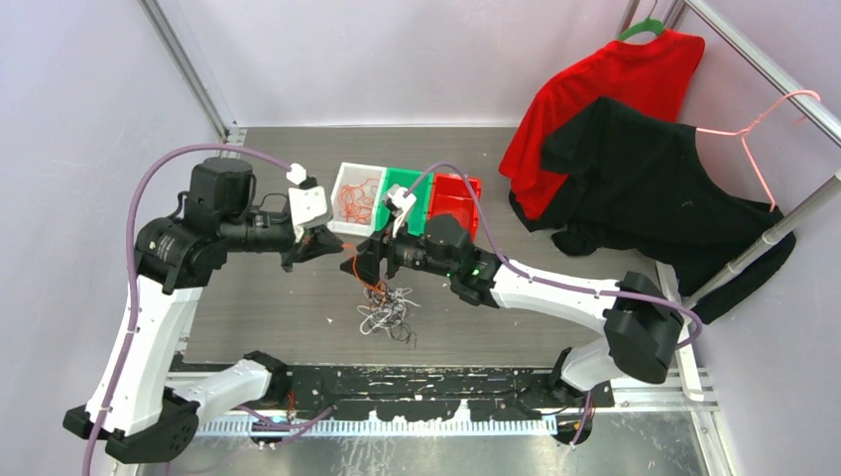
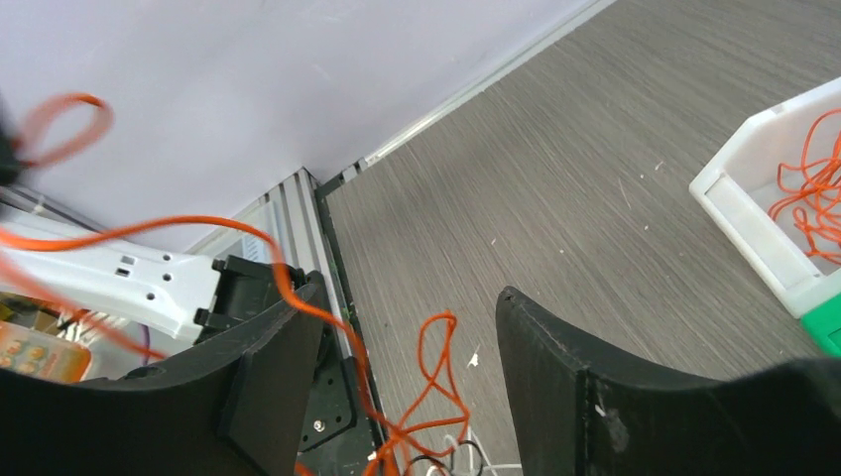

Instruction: Untangle the cables

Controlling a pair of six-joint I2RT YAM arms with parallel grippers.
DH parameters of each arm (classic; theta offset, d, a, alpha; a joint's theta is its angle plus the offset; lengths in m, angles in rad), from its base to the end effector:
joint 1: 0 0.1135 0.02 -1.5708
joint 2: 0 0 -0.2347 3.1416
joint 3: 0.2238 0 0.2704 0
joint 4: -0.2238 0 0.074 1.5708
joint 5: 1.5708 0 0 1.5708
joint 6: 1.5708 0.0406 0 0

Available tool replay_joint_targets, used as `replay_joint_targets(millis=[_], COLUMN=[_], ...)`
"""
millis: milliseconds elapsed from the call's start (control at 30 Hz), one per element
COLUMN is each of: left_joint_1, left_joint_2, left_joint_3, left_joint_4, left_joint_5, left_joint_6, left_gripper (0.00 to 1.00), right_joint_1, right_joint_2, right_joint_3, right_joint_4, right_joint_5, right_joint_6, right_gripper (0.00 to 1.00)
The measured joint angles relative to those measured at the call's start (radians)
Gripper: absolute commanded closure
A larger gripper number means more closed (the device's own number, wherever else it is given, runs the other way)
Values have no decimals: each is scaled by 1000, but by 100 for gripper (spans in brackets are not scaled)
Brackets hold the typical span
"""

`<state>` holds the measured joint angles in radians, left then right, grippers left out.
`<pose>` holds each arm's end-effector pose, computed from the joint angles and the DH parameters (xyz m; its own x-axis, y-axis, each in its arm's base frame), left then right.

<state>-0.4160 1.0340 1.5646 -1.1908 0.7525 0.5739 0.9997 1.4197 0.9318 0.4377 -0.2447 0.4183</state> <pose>0.1524 -0.0977 0.4368 -0.0428 0.4522 -0.8909 0.9670 0.2430 0.0768 0.1858 0.3073 0.2693 -0.4095 0.0918 -0.9077 -0.8544 0.3104 0.4168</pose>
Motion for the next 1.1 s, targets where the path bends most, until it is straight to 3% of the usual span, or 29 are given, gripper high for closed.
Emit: replay_joint_targets(millis=[400, 733, 1100], left_joint_1=[-48, -62, -62], left_joint_2=[63, 119, 112], left_joint_3=[170, 349, 409], left_joint_4=[50, 129, 360], left_joint_5=[21, 25, -101], left_joint_6=[-117, -216, -197], left_gripper=[100, 100, 100], right_joint_1=[26, 26, 26], right_joint_2=[157, 204, 216], right_joint_3=[5, -104, -261], right_joint_4=[29, 113, 199], right_joint_5=[53, 129, 211], right_joint_6=[0, 3, 13], right_gripper=[39, 40, 38])
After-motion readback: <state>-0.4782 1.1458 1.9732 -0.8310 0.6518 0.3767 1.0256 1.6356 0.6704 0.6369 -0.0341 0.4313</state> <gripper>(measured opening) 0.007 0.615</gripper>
